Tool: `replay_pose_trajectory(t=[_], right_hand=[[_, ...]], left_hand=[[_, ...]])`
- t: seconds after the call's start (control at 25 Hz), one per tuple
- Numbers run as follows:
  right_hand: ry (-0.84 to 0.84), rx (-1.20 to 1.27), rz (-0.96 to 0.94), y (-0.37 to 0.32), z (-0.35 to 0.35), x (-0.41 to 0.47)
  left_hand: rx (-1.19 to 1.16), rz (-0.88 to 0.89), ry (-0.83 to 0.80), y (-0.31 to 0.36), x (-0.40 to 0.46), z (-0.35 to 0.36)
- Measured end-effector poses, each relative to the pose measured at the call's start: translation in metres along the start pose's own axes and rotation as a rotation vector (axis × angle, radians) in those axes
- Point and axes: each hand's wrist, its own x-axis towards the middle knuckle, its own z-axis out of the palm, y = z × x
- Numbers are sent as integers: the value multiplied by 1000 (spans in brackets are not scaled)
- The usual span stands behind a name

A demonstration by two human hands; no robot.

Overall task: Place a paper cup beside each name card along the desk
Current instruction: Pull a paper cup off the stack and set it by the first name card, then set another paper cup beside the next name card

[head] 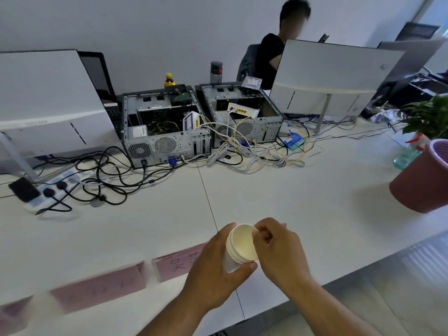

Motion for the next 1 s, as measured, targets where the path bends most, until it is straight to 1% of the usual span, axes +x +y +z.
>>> replay_pose_trajectory(t=[0.08,0.16,0.24,0.28,0.36,0.48,0.6,0.8,0.92,1.0], right_hand=[[-34,-7,4,-6,-7,6],[-32,95,22,-14,-22,25],[60,214,59,-18,-40,58],[98,228,79,-17,-45,77],[85,131,109,-8,-38,114],[-78,-112,153,20,1,158],[-164,-234,165,41,36,184],[-230,-317,191,59,62,200],[-263,-363,199,61,61,201],[-197,-342,141,47,52,192]], left_hand=[[35,8,-7,5,5,-7],[57,-11,7,2,16,-12],[62,-60,61,-8,27,-18],[62,-81,93,-15,31,-23],[85,-112,151,-24,36,-35],[107,-146,214,-30,45,-45],[81,-181,252,-36,50,-46],[51,-217,283,-39,46,-47],[28,-231,298,-41,48,-48],[27,-228,296,-38,47,-49]])
